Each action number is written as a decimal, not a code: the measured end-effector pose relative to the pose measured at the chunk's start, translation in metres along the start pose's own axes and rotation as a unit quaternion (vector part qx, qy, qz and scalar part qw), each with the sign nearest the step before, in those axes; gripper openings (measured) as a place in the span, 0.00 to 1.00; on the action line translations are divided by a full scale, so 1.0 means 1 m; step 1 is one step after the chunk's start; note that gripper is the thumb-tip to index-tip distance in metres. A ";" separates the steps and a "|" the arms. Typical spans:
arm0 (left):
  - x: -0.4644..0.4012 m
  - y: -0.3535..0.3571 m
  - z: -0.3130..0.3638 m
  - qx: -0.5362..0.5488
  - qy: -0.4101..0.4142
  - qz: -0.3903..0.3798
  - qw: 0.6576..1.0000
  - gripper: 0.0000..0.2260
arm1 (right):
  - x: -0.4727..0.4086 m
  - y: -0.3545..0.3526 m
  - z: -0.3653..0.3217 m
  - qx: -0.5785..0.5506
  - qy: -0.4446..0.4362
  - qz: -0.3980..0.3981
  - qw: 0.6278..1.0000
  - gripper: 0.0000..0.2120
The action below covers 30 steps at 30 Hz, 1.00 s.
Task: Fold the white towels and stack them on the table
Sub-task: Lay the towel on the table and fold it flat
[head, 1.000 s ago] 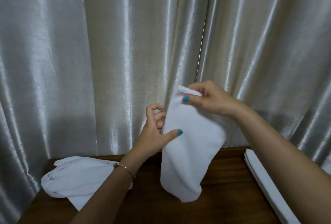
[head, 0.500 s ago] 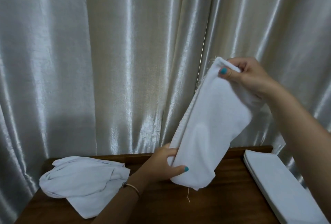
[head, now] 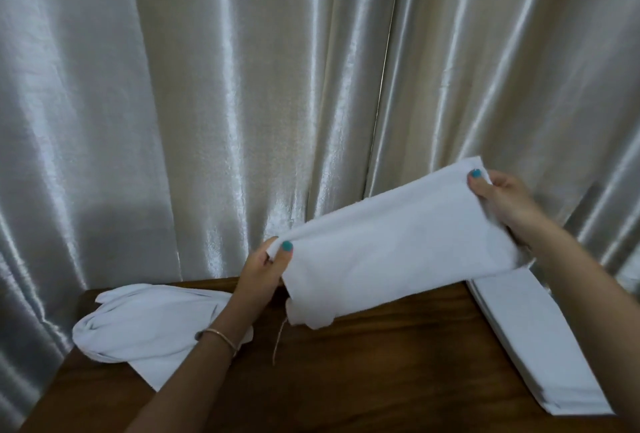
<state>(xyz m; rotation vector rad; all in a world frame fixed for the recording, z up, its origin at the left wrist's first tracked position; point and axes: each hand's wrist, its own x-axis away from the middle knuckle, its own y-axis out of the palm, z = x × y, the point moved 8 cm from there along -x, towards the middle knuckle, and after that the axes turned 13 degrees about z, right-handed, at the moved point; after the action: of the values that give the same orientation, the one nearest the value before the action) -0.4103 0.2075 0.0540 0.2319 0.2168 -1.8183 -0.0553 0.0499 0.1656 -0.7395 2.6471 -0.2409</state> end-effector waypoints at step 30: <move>0.142 0.022 -0.224 -0.375 -0.073 0.137 0.914 0.20 | 0.161 0.341 0.267 0.262 -0.091 -0.395 0.876 0.17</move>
<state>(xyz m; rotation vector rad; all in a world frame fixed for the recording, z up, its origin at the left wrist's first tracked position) -0.4146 0.1298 -0.2002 -0.3983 0.7181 -1.3509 -0.2324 0.2374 -0.2181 -1.4979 1.8199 -0.9961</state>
